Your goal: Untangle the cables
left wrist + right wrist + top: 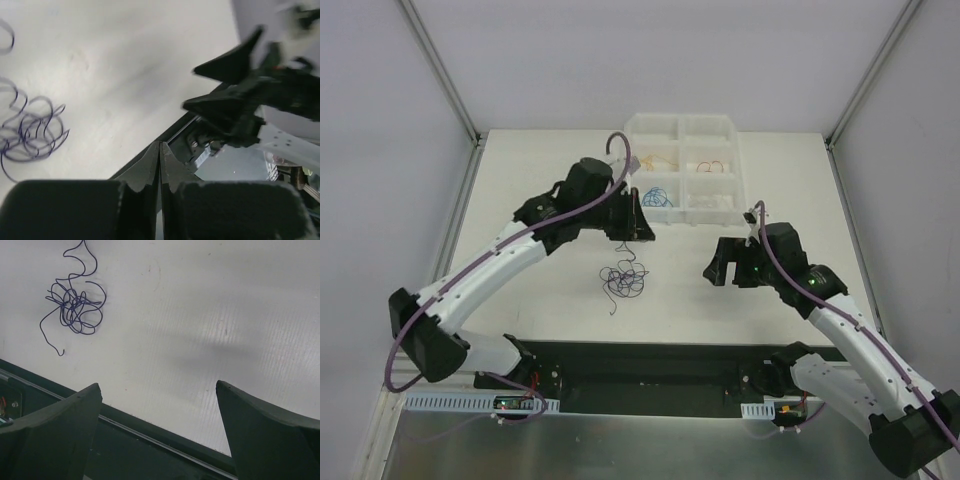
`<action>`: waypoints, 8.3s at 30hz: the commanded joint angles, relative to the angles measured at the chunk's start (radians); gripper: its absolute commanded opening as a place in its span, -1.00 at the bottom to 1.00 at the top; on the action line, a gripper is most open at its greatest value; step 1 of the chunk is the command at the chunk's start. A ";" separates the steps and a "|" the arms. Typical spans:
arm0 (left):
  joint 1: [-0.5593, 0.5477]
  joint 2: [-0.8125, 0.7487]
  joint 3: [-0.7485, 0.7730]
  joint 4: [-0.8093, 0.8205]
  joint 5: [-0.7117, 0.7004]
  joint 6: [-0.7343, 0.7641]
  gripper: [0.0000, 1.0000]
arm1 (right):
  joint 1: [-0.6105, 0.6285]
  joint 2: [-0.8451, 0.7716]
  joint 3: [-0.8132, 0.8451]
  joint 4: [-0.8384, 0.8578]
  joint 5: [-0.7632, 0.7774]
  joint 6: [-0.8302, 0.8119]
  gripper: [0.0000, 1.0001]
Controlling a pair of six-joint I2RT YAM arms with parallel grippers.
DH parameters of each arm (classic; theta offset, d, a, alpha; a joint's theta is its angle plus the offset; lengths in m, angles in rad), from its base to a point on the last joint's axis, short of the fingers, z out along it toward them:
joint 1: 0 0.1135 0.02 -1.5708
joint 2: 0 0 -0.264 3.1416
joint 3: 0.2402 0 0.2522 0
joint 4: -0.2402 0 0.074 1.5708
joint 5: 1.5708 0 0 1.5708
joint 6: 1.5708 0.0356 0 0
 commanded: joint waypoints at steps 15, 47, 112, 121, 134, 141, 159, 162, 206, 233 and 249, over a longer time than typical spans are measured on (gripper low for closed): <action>0.183 -0.042 -0.280 -0.127 -0.105 -0.316 0.49 | -0.048 -0.090 0.029 -0.031 -0.051 -0.020 0.99; 0.194 -0.124 -0.464 -0.005 -0.160 -0.346 0.58 | -0.074 -0.115 0.004 -0.064 -0.036 -0.009 0.99; 0.061 -0.008 0.553 0.234 0.310 -0.108 -1.00 | 0.160 0.425 0.385 0.611 -0.171 0.066 0.00; 0.057 0.000 0.685 0.264 0.251 -0.094 -1.00 | 0.050 0.416 0.004 0.570 -0.162 0.040 -0.34; 0.057 0.017 0.855 0.275 0.127 0.007 -1.00 | -0.070 0.344 -0.094 0.334 -0.094 -0.095 0.11; 0.057 0.017 0.878 0.284 0.115 -0.002 -1.00 | -0.059 0.221 -0.042 0.314 -0.284 -0.222 0.43; 0.057 0.017 0.944 0.376 0.103 -0.071 -1.00 | 0.177 0.340 0.188 0.510 -0.107 -0.334 0.98; 0.057 0.015 0.969 0.401 0.101 -0.079 -1.00 | 0.196 0.449 0.237 0.504 0.016 -0.268 0.80; 0.057 -0.229 0.680 0.196 -0.630 0.478 -1.00 | -0.186 0.241 0.075 0.150 0.205 -0.170 0.48; 0.067 -0.272 0.426 0.004 -0.703 0.302 -1.00 | -0.186 0.203 0.104 0.102 0.053 -0.101 0.55; 0.508 0.052 0.085 -0.150 -0.321 -0.045 -1.00 | -0.185 0.032 0.148 -0.099 0.011 -0.086 0.57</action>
